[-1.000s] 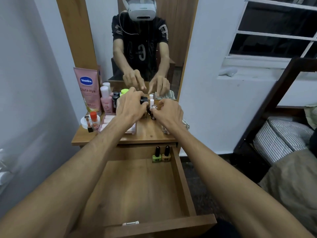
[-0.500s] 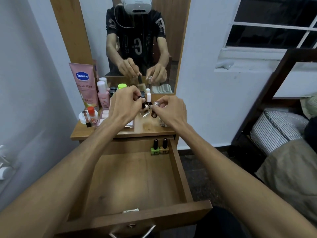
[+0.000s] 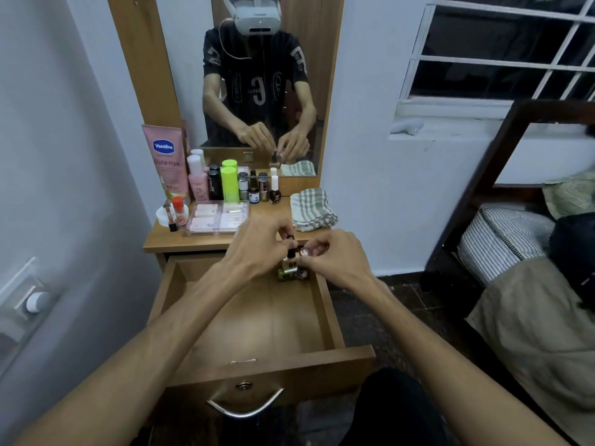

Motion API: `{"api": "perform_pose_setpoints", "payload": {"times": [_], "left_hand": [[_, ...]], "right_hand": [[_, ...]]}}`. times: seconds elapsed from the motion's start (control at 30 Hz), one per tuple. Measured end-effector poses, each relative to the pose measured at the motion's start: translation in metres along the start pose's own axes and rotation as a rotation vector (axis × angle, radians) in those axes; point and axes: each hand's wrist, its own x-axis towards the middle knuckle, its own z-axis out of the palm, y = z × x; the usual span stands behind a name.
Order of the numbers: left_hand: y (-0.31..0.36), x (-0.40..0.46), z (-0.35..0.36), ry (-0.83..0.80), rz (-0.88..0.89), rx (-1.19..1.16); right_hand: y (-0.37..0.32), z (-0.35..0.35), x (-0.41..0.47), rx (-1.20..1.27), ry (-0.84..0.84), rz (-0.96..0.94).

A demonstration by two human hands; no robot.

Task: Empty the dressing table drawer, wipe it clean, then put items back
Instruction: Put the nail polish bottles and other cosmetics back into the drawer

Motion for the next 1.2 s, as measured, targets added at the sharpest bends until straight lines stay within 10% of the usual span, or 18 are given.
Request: {"api": "perform_pose_setpoints", "payload": {"times": [1.2], "left_hand": [[-0.033,-0.008,0.085,-0.019,0.187,0.123]], "right_hand": [[0.043,0.046,-0.01,-0.35,-0.009,-0.161]]}}
